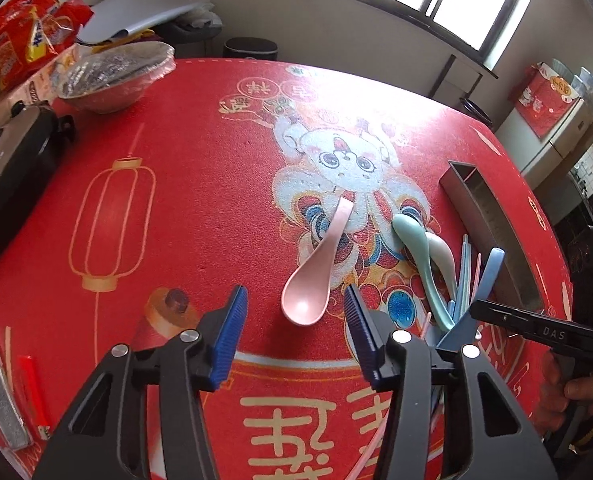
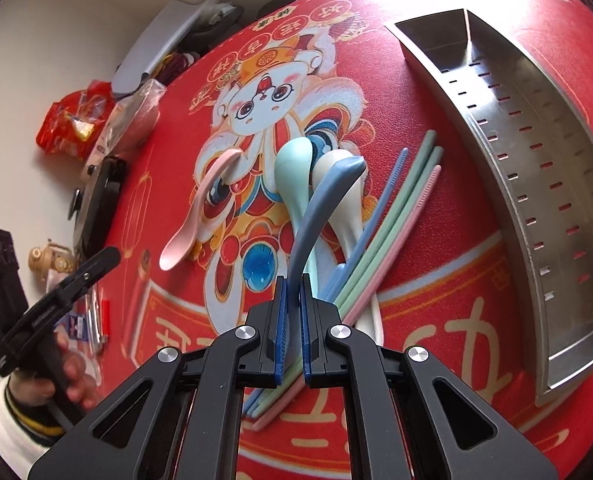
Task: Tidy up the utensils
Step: 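Grasp the pink spoon with the left tool while the right tool holds the blue spoon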
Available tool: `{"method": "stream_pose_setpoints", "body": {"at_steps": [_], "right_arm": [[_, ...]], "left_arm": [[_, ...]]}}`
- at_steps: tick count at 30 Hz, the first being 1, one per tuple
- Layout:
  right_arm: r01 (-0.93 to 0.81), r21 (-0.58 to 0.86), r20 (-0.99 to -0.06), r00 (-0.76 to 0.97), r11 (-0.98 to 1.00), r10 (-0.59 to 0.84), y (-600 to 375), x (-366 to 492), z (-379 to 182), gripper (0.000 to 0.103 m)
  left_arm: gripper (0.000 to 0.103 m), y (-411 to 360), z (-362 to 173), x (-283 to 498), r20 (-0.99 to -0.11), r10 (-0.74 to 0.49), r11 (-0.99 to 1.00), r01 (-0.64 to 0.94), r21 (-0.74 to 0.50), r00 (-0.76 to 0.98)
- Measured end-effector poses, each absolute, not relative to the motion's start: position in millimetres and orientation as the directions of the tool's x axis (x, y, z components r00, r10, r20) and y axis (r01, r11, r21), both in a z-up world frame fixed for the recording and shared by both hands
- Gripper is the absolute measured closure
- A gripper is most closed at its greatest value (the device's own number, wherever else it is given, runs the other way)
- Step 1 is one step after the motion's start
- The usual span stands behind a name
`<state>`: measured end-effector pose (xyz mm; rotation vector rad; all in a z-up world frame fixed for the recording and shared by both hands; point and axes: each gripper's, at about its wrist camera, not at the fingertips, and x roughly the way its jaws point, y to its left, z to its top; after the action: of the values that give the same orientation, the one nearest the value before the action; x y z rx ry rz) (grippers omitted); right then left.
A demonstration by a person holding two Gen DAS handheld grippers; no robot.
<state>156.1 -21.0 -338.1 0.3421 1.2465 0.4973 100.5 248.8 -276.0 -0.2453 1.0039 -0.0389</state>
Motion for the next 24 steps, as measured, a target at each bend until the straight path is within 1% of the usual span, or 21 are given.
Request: {"method": "stream_pose_setpoints", "body": {"at_steps": [4,6,13,17,21,24], "right_arm": [[-0.149,0.514,-0.808,0.248,0.845,0.535,-30.3,155.4,-337.7,0.097],[-0.146,0.512,-0.808,0.253,0.847,0.532,-32.5,154.7,-336.9,0.097],[-0.147,0.509,-0.81,0.25,0.848,0.53,-40.1,148.7,-334.7,0.097],[-0.141,0.506,-0.812,0.254,0.851,0.525,-45.1,146.7,-333.3,0.097],[-0.134,0.502,-0.814,0.26,0.854,0.519,-47.4,148.1,-331.8,0.097],[-0.137,0.501,-0.815,0.256,0.855,0.519,-45.4,149.0,-331.8,0.097]], "left_arm": [[0.056,244.3,-290.7,135.4,-0.846,-0.156,0.98,-0.026,-0.197,0.51],[0.056,240.8,-297.6,151.5,-0.852,-0.183,0.978,0.002,-0.209,0.491],[0.056,236.9,-319.6,187.5,-0.855,-0.28,0.947,-0.02,-0.321,0.436],[0.058,236.7,-328.4,199.1,-0.852,-0.319,0.931,-0.032,-0.364,0.416],[0.068,236.0,-335.5,204.1,-0.852,-0.352,0.919,-0.028,-0.393,0.388],[0.073,232.8,-337.7,202.3,-0.845,-0.383,0.909,-0.013,-0.417,0.374]]}}
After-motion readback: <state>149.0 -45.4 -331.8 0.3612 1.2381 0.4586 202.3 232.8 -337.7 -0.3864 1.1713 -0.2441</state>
